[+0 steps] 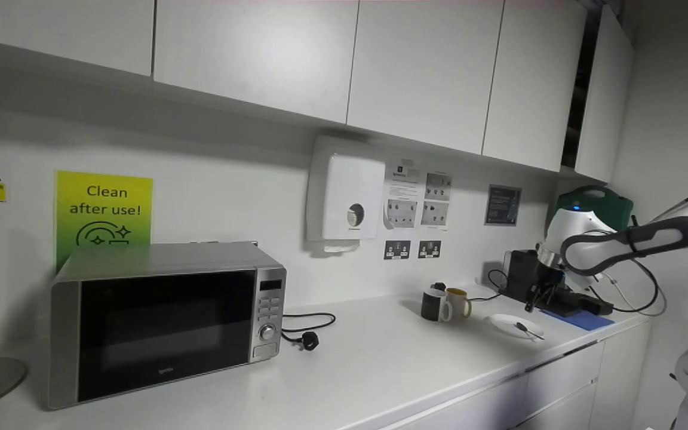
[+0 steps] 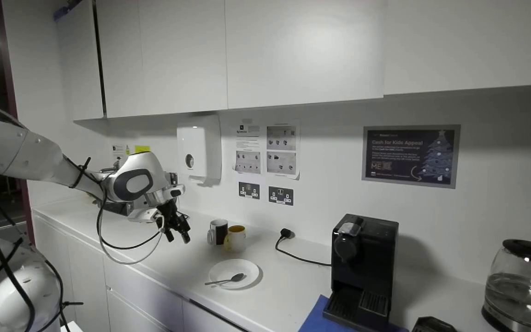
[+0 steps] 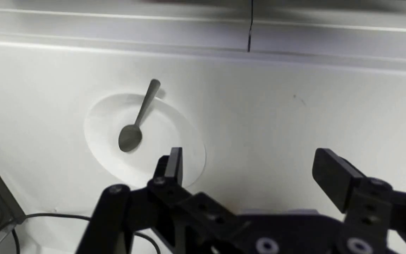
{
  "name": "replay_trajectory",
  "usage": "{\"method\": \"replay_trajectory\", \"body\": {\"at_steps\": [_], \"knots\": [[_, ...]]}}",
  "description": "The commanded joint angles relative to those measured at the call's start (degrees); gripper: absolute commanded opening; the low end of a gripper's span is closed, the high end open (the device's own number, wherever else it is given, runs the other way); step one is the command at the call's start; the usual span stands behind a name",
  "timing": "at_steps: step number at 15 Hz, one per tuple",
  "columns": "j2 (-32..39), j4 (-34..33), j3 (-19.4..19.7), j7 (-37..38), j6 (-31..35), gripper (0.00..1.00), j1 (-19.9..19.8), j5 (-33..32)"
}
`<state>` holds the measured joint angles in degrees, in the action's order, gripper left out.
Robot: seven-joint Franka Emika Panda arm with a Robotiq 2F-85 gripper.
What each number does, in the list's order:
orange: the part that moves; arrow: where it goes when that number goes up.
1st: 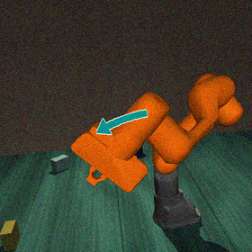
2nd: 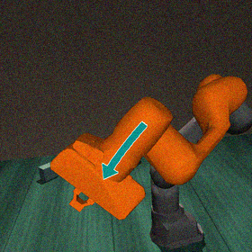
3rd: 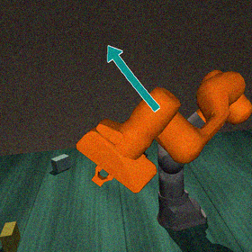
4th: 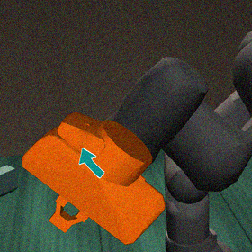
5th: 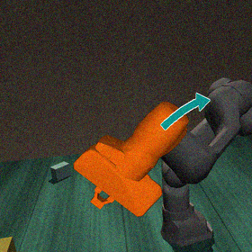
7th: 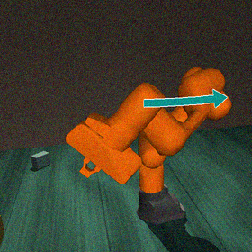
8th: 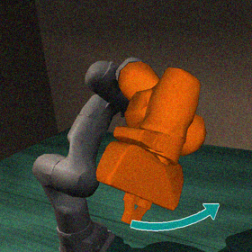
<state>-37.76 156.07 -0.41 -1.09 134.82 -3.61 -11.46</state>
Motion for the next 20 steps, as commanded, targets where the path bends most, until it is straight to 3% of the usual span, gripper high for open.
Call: {"method": "replay_trajectory", "body": {"at_steps": [1,11,20], "knots": [[10.69,-7.54,0.16,-1.13,5.21,1.0,0.69,0.23],[32.06,-27.38,-1.26,0.4,5.02,1.0,4.87,5.2],[44.79,-40.42,-3.09,3.23,5.43,1.0,7.05,6.37]]}}
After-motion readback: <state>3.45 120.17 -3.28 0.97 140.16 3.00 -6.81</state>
